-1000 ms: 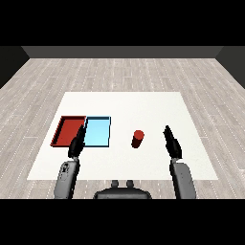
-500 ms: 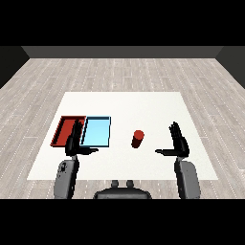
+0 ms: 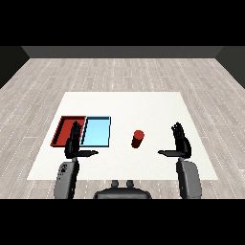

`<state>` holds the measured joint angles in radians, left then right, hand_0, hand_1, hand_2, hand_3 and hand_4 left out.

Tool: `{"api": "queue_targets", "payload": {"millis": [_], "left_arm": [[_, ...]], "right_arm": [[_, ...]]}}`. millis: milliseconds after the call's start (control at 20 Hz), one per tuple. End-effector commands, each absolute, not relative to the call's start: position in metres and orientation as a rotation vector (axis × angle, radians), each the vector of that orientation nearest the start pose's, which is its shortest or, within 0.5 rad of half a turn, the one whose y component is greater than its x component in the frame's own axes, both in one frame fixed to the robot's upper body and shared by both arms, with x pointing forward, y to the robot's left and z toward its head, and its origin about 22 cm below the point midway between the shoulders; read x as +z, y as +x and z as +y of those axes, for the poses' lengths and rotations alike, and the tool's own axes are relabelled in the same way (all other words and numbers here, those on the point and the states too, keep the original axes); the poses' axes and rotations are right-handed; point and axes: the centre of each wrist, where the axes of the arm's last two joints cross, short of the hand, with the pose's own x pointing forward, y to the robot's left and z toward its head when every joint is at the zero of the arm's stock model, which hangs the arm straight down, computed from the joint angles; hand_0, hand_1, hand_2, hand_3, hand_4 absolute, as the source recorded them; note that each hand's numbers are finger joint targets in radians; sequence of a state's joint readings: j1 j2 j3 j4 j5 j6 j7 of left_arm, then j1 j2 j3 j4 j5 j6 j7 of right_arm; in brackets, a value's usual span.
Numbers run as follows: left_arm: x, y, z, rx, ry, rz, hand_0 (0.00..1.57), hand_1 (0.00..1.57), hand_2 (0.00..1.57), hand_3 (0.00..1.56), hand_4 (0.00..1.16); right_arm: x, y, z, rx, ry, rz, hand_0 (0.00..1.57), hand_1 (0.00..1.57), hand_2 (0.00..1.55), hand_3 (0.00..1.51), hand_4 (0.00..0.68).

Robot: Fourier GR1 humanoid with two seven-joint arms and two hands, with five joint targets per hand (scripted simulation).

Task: Pick the red can and put it in the red box

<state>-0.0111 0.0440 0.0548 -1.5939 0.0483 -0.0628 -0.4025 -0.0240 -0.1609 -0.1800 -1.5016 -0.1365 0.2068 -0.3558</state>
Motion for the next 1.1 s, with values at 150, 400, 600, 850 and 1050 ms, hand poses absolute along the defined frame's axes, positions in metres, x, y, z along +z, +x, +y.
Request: {"api": "queue_targets", "payload": {"millis": [150, 400, 600, 850, 1050], "left_arm": [[0.003, 0.242, 0.236, 0.017, -0.014, -2.023, 0.00, 0.00, 0.00, 0.00, 0.00], [-0.005, 0.257, 0.238, 0.023, -0.030, -2.023, 0.00, 0.00, 0.00, 0.00, 0.00], [0.003, 0.257, 0.257, 0.025, -0.029, -2.036, 0.00, 0.00, 0.00, 0.00, 0.00], [0.014, 0.248, 0.252, 0.053, -0.063, -2.031, 0.00, 0.00, 0.00, 0.00, 0.00], [0.012, 0.246, 0.246, 0.034, -0.060, -2.038, 0.00, 0.00, 0.00, 0.00, 0.00]], "right_arm": [[0.001, 0.259, -0.303, 0.046, 0.082, -1.874, 0.00, 0.00, 0.00, 0.00, 0.000], [0.008, 0.257, -0.301, 0.040, 0.115, -1.865, 0.00, 0.00, 0.00, 0.00, 0.000], [0.004, 0.284, -0.276, 0.042, 0.111, -1.815, 0.00, 0.00, 0.00, 0.00, 0.000], [-0.022, 0.281, -0.262, 0.018, 0.155, -1.776, 0.00, 0.00, 0.00, 0.00, 0.000], [-0.022, 0.282, -0.245, 0.000, 0.186, -1.769, 0.00, 0.00, 0.00, 0.00, 0.000]]}}
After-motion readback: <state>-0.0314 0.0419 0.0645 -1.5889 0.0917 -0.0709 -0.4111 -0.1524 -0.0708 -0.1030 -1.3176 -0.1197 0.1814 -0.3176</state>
